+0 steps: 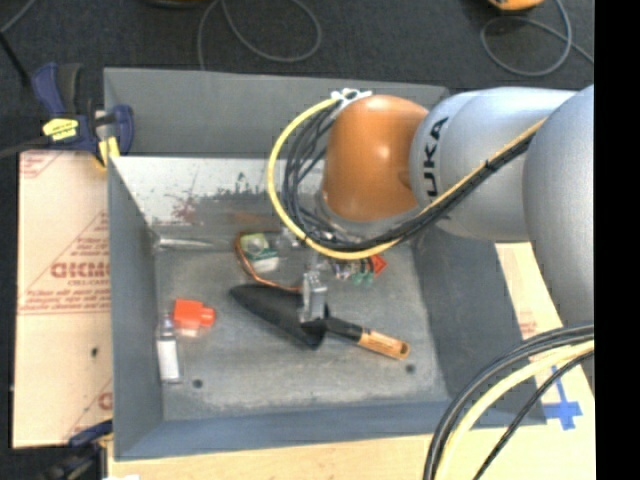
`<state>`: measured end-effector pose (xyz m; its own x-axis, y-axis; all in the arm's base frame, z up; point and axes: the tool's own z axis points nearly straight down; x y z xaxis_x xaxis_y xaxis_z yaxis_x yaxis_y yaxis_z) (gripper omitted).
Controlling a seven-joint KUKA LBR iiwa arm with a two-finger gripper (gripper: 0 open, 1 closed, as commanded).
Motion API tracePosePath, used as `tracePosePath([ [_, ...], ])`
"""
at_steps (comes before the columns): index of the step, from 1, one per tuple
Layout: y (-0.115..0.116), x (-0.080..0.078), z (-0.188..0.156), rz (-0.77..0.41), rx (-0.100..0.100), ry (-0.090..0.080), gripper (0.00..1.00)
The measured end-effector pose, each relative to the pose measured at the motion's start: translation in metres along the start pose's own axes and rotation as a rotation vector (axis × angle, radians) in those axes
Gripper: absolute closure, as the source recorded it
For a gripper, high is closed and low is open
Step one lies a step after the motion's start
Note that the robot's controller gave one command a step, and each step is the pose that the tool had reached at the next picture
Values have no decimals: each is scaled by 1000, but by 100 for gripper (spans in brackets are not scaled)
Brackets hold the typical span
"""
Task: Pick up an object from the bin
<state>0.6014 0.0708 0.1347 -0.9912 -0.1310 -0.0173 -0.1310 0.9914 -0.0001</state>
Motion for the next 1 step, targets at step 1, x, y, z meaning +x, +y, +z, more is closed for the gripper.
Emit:
tracePosePath([
  [1, 6, 20, 2, 143, 0, 12, 0],
])
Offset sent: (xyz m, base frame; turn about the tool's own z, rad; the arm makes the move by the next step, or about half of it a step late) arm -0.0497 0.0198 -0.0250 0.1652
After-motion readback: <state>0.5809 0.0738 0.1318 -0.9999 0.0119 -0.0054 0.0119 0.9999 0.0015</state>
